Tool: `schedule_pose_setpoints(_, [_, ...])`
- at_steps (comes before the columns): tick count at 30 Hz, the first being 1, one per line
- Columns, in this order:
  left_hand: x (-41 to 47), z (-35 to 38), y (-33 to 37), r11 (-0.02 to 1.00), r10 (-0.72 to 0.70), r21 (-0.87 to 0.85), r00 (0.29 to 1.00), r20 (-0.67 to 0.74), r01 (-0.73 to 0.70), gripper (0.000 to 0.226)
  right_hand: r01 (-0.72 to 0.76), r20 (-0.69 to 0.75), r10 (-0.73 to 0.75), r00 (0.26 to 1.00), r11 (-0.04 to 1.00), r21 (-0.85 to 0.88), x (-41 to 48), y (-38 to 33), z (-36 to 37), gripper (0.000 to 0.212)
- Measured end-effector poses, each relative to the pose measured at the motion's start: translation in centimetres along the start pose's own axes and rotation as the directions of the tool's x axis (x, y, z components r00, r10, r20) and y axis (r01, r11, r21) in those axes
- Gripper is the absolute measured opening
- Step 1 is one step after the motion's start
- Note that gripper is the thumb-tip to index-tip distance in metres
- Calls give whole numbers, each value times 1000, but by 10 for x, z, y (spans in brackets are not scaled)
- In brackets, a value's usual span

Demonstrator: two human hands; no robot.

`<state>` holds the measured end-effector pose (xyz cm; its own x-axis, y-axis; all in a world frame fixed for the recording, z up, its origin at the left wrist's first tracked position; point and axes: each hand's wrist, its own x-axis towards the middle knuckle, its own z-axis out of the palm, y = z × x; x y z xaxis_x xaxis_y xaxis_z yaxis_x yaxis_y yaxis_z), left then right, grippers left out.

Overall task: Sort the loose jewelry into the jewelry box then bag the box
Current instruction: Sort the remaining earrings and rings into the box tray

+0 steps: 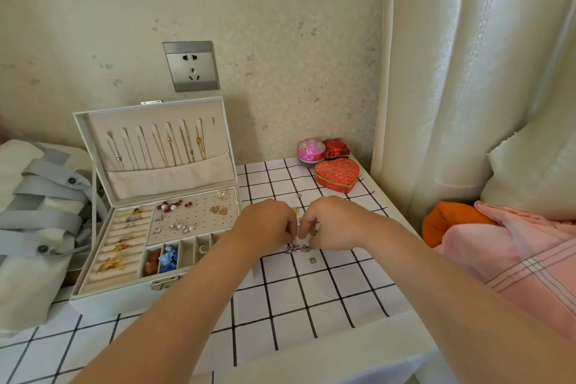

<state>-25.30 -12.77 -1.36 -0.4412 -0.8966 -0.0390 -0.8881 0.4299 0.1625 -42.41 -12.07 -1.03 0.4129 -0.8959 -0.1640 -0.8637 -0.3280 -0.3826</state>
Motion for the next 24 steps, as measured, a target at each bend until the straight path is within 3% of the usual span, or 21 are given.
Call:
schedule_pose_setpoints(3, [0,-1,1,1000,-18,14,1000,-7,18,8,6,55,-5,998,1000,-7,-1,-4,2,24])
schedule_pose_setpoints(11, [-7,-12,-7,999,-14,-30,988,-155,10,7,-28,-1,28,1000,999,36,-1,-6,3,5])
schedule_pose_setpoints(19, [-28,-38,-27,990,-32,-141,960,-277,-7,19,19,-202,51,978,944,329,2,-32,-12,7])
schedule_pose_setpoints(24, [-54,-50,-46,982,-97,-186,945,-313,39,19,113,-283,-8,959,927,357,20,-64,-14,3])
